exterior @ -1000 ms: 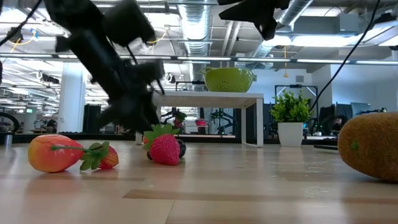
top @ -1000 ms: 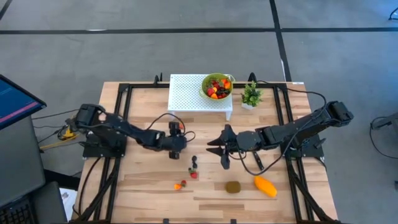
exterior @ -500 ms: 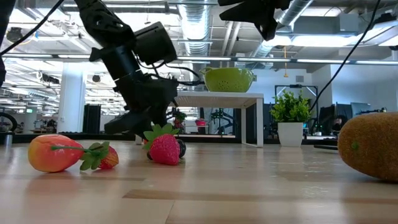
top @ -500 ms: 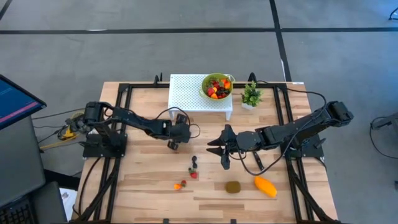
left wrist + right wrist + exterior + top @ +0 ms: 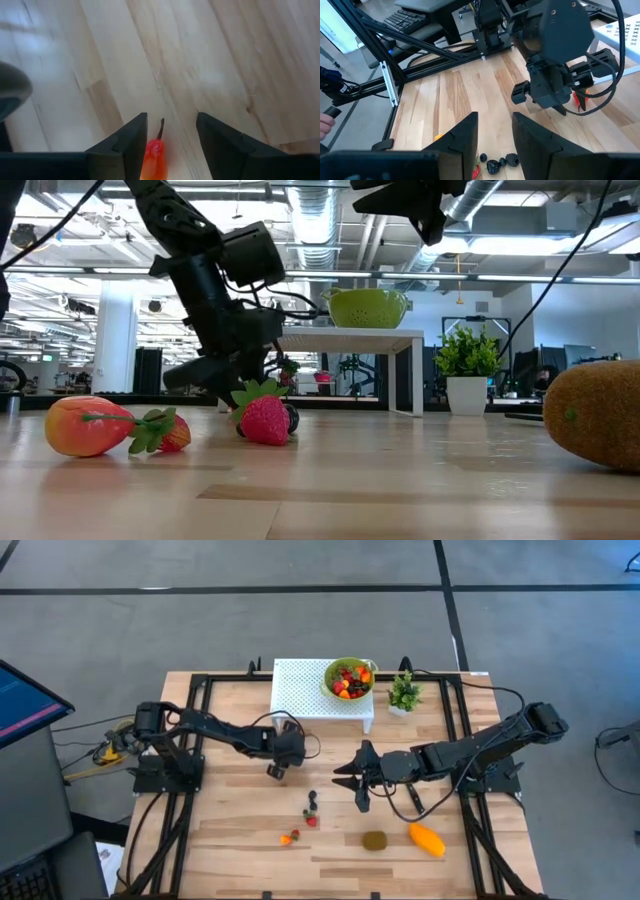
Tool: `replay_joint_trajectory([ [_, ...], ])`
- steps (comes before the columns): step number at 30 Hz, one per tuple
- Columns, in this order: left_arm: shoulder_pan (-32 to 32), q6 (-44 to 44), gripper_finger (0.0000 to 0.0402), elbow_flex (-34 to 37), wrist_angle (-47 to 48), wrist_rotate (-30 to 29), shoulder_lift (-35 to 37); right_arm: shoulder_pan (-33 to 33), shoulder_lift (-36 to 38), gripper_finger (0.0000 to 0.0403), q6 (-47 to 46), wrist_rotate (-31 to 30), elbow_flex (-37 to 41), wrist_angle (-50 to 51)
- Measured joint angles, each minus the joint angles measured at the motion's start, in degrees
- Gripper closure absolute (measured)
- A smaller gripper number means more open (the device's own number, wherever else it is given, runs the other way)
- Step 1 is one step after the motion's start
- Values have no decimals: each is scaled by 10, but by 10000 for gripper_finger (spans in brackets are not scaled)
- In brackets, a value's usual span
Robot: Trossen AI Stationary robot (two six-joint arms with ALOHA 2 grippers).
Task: Pick & Place Fruit
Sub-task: Put the orange pear into the green strainer bowl
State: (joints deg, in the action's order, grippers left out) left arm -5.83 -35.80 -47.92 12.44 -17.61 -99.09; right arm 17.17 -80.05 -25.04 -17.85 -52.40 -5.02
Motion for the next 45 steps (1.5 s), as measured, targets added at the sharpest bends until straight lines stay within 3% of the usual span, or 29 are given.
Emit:
replay_joint_trajectory([
  [9,-11,32,231,0,-6,14,0,-1,0,288,1,0,0,0],
  [17,73,65,231,3,-20,-42,15,-1,0,288,1,0,0,9],
  [19,99,114,231,2,-29,-64,28,-1,0,288,0,0,0,16],
  [23,133,283,231,2,-36,-165,60,3,-2,288,-5,0,0,20],
  [26,141,439,231,2,-40,-234,87,5,-11,288,-5,0,1,26],
  [29,134,534,220,2,-42,-276,112,5,-22,288,-12,0,-2,9],
  [35,100,658,147,1,-48,-278,135,4,-47,288,-41,0,-1,17],
  [38,92,692,112,1,-49,-239,134,4,-63,288,-50,20,0,13],
  [45,93,875,107,1,-45,-224,134,4,-70,288,-50,43,0,15],
])
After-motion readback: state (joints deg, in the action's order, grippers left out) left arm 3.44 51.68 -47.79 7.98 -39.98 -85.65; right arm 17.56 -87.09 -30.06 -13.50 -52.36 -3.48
